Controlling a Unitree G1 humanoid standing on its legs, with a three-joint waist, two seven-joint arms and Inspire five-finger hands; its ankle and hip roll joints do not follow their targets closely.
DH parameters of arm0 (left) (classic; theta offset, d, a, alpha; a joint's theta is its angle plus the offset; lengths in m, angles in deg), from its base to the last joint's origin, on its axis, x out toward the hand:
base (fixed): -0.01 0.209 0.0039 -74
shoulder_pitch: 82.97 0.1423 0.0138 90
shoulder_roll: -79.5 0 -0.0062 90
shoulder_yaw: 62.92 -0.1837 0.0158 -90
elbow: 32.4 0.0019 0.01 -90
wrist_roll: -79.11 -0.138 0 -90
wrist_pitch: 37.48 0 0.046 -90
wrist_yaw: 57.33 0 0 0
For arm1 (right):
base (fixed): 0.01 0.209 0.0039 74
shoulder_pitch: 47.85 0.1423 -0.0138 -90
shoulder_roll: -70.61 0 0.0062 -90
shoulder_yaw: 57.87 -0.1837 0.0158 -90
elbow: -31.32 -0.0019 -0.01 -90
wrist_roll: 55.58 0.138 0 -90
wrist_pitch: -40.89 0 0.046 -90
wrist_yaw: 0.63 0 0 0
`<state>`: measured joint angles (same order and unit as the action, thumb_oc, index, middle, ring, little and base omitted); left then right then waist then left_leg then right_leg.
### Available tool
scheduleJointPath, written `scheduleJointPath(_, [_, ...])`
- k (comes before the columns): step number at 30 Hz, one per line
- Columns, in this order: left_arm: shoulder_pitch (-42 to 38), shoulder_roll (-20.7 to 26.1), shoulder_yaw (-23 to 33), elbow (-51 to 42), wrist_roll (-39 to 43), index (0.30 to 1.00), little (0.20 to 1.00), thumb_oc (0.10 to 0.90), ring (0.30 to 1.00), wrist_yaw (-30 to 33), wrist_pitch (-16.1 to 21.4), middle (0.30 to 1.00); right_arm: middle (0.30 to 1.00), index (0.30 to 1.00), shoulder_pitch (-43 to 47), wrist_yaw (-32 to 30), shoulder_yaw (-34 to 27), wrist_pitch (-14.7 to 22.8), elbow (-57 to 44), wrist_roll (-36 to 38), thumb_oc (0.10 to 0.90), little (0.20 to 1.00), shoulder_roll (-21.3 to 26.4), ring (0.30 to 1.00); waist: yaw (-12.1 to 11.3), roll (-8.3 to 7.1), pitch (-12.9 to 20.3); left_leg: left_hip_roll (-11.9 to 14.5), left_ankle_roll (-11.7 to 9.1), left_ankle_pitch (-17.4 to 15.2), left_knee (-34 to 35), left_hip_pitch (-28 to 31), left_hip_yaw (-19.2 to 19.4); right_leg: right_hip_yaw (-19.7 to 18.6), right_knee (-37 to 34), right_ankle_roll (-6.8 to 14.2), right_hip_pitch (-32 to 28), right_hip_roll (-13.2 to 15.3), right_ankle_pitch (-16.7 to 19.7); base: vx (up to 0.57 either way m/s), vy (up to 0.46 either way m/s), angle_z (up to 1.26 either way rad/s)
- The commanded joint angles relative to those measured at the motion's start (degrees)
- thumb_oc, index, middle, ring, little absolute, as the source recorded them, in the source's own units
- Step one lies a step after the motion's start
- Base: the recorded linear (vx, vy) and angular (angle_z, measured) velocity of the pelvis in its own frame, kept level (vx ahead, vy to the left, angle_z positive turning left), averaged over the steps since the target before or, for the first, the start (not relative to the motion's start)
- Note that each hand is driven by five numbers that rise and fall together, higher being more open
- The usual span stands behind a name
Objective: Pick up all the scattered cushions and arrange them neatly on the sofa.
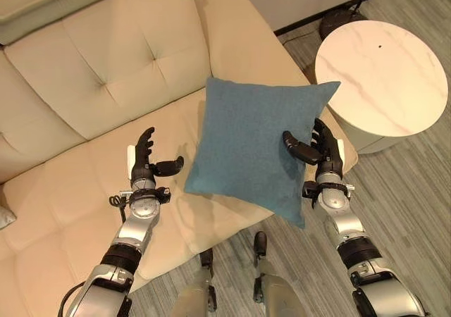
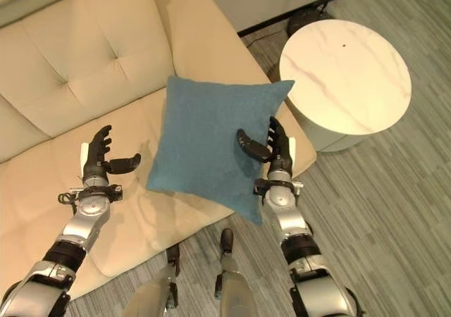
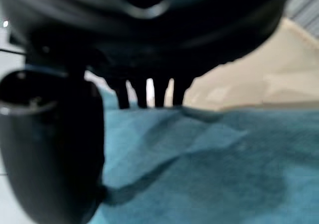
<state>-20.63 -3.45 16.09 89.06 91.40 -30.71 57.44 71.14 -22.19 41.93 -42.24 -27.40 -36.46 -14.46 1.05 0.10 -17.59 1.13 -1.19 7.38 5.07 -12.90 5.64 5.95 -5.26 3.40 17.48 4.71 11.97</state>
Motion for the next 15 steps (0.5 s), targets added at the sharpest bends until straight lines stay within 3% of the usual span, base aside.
scheduleJointPath(1, [-6.45,4.45,0.84,-0.08,-0.41,0.9,0.9,0.8,0.9,3.72,6.26,0.9,0.9,0.9,-0.45,-0.27,-0.12,4.42,-3.66,-0.86,0.8,0.9,-1.24,0.9,0.72,-1.78,3.41,-0.58,-0.69,-6.76,-3.65,-1.83,-2.29,-0.56,2.91,4.21,-3.02,1.56,-9.15,0.03,0.021,-0.04])
scheduleJointPath(15, [-5.32,3.21,1.88,0.33,-0.49,0.9,0.9,0.8,0.9,3.57,5.5,0.9,0.9,0.9,-7.25,1.3,-1.13,5.76,-18.13,-3.96,0.8,0.9,-1.82,0.9,3.3,-0.33,1.78,-0.84,-0.54,-7.36,-3.77,-1.79,-0.38,-2.5,3.85,4.32,-1.18,2.27,-8.98,0.0,0.018,-0.06])
